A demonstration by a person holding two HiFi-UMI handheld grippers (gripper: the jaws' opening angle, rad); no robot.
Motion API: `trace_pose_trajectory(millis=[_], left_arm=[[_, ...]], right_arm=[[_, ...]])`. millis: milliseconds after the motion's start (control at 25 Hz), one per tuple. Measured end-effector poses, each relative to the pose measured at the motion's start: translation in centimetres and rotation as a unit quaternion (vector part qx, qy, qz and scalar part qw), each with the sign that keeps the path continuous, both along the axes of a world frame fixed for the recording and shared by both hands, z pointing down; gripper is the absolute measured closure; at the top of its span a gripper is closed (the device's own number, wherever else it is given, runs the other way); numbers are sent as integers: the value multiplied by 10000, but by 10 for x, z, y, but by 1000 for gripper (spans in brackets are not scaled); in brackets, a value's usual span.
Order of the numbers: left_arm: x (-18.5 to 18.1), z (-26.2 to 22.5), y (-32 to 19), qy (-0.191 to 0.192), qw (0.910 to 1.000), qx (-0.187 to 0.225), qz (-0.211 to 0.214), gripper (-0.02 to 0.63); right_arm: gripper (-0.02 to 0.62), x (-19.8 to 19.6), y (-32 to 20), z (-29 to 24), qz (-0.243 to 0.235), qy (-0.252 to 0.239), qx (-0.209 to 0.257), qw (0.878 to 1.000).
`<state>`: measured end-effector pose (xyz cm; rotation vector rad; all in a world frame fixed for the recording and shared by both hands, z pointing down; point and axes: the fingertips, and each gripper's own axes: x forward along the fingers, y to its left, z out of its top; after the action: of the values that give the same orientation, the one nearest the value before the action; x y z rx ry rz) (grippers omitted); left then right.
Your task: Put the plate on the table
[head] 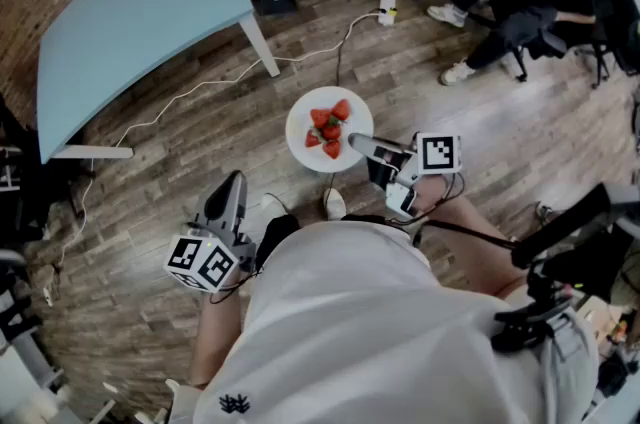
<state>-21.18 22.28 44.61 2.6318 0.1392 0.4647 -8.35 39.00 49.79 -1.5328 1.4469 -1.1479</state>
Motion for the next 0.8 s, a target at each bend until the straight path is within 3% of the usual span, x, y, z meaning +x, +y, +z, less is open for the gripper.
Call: trace_pose_trajectory(millis=[200,800], left_arm=[[-4,-13,12,-74,9987,279,-419,606],[8,-13,31,-259,9987,262,-349,605]], right_arm=[[571,0,-3,-6,-329,-173,197,9991],[571,8,21,-5,-199,-369,-13,9991]])
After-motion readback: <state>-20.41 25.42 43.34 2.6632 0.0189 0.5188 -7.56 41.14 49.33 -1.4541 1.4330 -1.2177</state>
